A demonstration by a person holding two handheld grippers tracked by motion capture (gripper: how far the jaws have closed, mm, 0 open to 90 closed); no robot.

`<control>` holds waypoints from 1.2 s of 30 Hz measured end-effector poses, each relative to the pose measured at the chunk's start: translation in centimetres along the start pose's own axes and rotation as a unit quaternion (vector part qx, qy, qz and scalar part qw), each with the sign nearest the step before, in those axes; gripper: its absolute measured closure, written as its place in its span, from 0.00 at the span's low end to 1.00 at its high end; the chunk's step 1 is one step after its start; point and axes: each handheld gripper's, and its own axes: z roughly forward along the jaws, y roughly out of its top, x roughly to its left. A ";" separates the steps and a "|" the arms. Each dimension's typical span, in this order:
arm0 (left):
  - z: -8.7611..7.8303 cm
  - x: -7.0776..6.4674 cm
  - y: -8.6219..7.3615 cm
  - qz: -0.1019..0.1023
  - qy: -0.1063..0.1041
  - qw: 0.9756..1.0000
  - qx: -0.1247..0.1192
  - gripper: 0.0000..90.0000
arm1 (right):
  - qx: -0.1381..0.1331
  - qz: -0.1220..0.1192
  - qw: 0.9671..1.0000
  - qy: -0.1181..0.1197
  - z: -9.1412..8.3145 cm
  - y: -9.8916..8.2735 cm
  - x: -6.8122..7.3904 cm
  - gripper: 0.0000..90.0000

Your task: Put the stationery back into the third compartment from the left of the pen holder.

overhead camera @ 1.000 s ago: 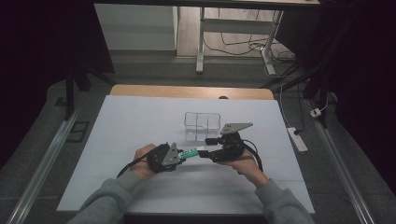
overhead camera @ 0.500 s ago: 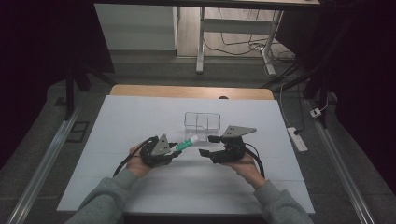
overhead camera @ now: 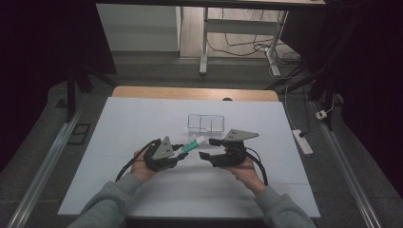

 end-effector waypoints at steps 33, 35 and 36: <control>2.2 -1.1 0.0 -0.035 -0.018 0.999 0.028 0.54 | -0.063 0.007 0.997 0.034 -0.4 0.5 1.0 0.71; 2.1 -0.9 0.0 -0.039 -0.016 0.999 0.032 0.47 | -0.065 0.005 0.997 0.028 -0.6 0.6 0.9 0.71; 2.0 -0.9 -0.1 -0.040 -0.015 0.998 0.034 0.44 | -0.065 0.003 0.998 0.022 -0.7 0.6 0.8 0.71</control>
